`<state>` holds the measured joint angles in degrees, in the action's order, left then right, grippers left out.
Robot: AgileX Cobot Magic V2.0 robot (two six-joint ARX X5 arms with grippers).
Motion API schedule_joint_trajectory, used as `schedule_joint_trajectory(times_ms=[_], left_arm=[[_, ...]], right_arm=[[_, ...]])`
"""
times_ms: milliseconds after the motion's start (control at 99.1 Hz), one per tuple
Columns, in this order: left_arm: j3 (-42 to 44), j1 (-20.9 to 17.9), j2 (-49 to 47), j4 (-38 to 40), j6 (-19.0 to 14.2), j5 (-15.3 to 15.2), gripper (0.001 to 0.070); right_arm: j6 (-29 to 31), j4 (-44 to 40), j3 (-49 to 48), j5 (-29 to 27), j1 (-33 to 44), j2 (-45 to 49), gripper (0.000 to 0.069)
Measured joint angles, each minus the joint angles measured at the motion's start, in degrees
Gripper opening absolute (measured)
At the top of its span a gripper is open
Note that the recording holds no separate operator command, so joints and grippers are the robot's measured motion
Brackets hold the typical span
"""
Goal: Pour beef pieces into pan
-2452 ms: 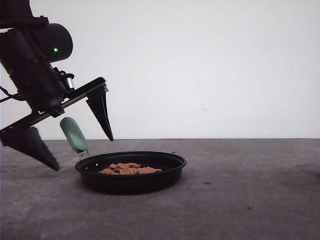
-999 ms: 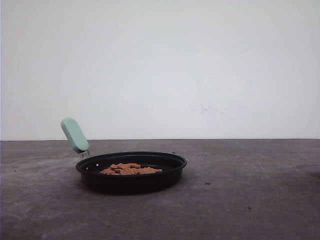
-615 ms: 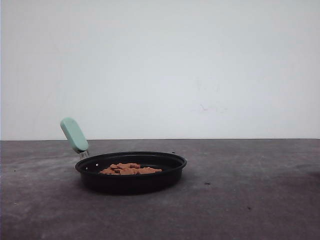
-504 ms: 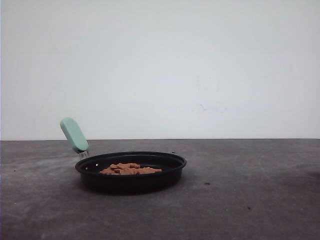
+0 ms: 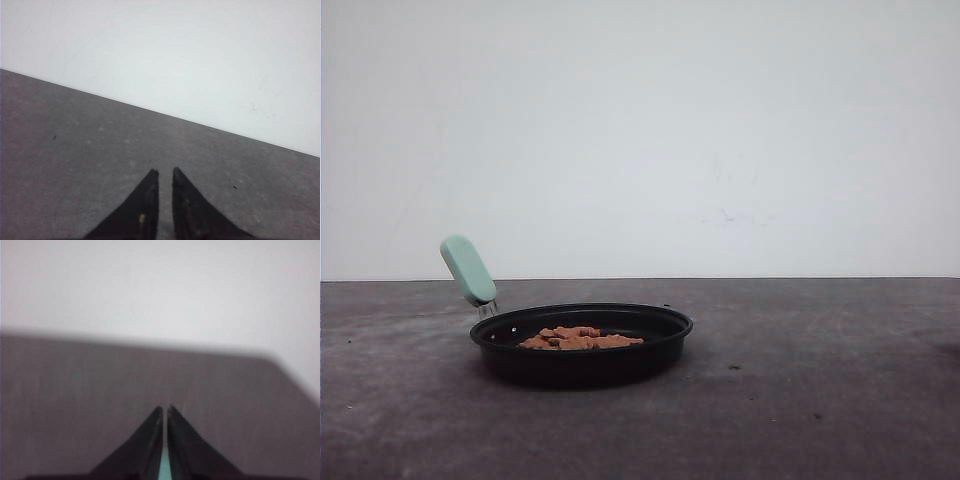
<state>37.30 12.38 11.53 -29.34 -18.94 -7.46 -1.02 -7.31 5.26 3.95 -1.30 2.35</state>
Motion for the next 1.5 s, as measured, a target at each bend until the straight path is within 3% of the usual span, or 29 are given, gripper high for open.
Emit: schedule_joint_trajectory(times_ms=[141, 283, 999, 1191, 1342, 1413, 1503], left_arm=[[0.0, 0.0, 0.0, 0.0, 0.0, 0.0, 0.0023], [0.0, 0.0, -0.1, 0.0, 0.0, 0.0, 0.0023], [0.0, 0.0, -0.1, 0.0, 0.1, 0.0, 0.0023], [-0.4, 0.2, -0.3, -0.5, 8.3, -0.3, 0.0023], [-10.9, -3.4, -3.7, 3.3, 15.1, -0.3, 0.0023], [-18.5, -5.4, -5.7, 6.1, 15.0, 0.3, 0.0023], [-27.3, -6.1, -8.5, 9.5, 12.3, 3.9, 0.0023]], right_arm=[[2.8, -2.6, -4.3, 5.0, 0.0, -1.8, 0.0015], [2.8, -2.5, -4.2, 2.3, 0.2, -2.1, 0.0015], [2.8, -2.3, -4.3, 2.1, 0.3, -2.1, 0.0015], [2.8, -2.3, -4.3, 2.1, 0.3, -2.1, 0.0015], [2.8, -2.3, -4.3, 2.1, 0.3, -2.1, 0.0015], [2.8, -2.3, -4.3, 2.1, 0.3, -2.1, 0.0015], [2.8, -2.3, -4.3, 2.1, 0.3, -2.1, 0.0015]])
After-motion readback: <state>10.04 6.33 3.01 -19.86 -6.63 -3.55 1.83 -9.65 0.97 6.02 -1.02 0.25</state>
